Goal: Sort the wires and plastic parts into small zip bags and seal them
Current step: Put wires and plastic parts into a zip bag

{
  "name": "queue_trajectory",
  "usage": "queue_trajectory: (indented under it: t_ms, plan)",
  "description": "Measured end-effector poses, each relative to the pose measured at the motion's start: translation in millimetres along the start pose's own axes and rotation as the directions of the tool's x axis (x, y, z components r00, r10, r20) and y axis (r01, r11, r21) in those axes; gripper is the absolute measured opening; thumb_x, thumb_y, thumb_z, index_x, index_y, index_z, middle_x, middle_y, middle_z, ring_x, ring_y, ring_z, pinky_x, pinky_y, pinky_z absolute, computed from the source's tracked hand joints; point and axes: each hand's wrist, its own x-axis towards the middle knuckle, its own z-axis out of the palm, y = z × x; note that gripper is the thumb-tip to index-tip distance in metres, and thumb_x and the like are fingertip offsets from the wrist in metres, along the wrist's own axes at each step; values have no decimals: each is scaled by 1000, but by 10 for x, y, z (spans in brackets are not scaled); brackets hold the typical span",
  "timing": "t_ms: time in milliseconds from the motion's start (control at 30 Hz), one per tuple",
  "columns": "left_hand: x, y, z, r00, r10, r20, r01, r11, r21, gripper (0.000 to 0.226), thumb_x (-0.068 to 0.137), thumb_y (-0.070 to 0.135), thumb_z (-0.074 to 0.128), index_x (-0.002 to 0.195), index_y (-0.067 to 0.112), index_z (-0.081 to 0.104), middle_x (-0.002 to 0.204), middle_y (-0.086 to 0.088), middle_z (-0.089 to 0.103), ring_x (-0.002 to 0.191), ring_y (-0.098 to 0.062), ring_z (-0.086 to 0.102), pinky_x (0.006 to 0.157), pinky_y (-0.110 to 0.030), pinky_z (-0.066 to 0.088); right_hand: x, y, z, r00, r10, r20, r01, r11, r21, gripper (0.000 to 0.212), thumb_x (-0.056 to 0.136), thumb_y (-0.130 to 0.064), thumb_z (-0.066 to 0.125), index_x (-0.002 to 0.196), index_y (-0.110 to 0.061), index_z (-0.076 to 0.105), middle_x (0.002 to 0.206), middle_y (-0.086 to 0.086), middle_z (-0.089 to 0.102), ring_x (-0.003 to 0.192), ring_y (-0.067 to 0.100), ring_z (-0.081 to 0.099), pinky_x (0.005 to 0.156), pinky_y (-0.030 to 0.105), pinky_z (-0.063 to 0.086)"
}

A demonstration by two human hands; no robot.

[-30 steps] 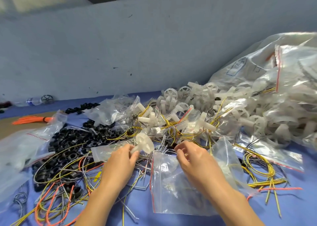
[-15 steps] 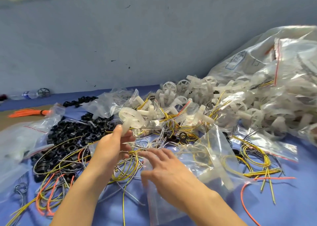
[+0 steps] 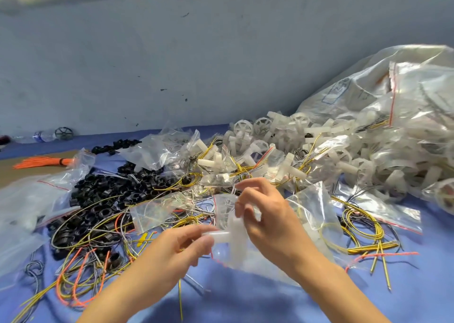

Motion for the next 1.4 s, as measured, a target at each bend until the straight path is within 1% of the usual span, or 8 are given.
queue_trajectory:
  t_ms: [133,300,500,633,700,800,967,1400]
  plan:
    - [94,212,159,975,184,-122,-143,948,284,12,92,38,60,97,47,67,72,26,61,58,-1,48,57,-11,36,119,-149,-86,998,-69,-6,69,995,-69,21,72,0,46,72,-17,58,107,1,61,92,21,62,76,40,49]
    - [248,303,426,995,94,-11,-81,901,426,16,90,13,55,76,20,59,63,-8,47,59,-13,35,55,-35,40,108,-325,-23,982,-128,139,161,952,-259,16,75,-18,45,75,-26,58,101,-6,62,87,19,60,75,38,46]
    - [630,273,1033,921,-363,-140,240,249,938,50,56,-44,36,88,-8,49,76,-20,51,73,-34,49,49,-34,35,25,-326,133,967,-84,240,147,956,-256,17,73,-10,53,71,-26,58,101,-7,62,81,19,60,72,39,46]
    - [349,176,491,990,-106,94,22,774,633,25,87,15,44,90,27,66,81,-1,66,74,-9,52,60,-30,38,26,-215,121,968,-19,251,66,982,-180,18,80,-12,49,79,-22,64,104,-3,61,88,21,59,76,41,46]
    - [361,-16,104,991,-15,-133,61,937,344,26,94,35,49,75,38,67,64,10,63,59,-1,53,57,-30,42,23,-148,107,970,-1,242,39,987,-153,22,86,-7,50,86,-23,65,106,-4,59,89,21,58,78,39,46]
    - [397,-369,-138,832,140,-537,241,781,576,16,92,38,58,105,34,66,92,9,65,89,-14,59,77,-35,46,12,-118,111,971,47,233,-21,994,-111,33,91,-5,48,103,-31,64,109,-12,56,80,11,50,77,31,42]
    - [458,-658,-184,802,-9,-597,510,531,677,40,91,35,59,129,26,55,129,-5,54,119,-30,47,95,-44,38,23,-140,105,972,91,219,-97,995,18,34,96,-8,46,114,-33,61,112,-17,57,98,6,56,86,30,45]
    - [589,282,-233,699,590,-405,54,520,852,12,92,30,63,100,26,71,82,4,64,86,-27,54,96,-45,34,124,-56,176,947,229,224,-241,970,26,66,89,-53,60,146,-36,33,137,-18,43,122,0,46,103,24,39]
